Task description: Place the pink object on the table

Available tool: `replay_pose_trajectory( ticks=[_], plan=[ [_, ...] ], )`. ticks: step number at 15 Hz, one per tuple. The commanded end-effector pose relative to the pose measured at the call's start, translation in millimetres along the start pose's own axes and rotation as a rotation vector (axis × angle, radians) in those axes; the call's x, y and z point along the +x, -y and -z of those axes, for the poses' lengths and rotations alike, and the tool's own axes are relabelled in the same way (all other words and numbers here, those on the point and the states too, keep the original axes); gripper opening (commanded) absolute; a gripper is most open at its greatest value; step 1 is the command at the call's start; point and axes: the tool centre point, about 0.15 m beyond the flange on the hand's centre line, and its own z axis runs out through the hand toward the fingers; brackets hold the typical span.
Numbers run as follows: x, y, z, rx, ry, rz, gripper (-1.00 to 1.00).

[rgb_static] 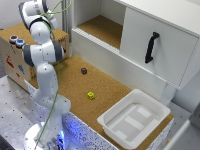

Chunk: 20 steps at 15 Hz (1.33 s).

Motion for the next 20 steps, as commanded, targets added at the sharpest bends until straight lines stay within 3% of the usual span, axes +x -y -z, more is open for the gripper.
replay_pose_trajectory(
  ticks=[1,9,13,20],
  plan=[
    [-34,-119,-76,0.229,-0.070,-0.054,-1.00],
    [-23,-214,-199,0.332,-0.052,-0.032,-1.00],
    [7,-220,-244,0.320,-0.022,0.017,-1.00],
    [63,-224,-314,0.374,-0.009,-0.032,-1.00]
  ],
)
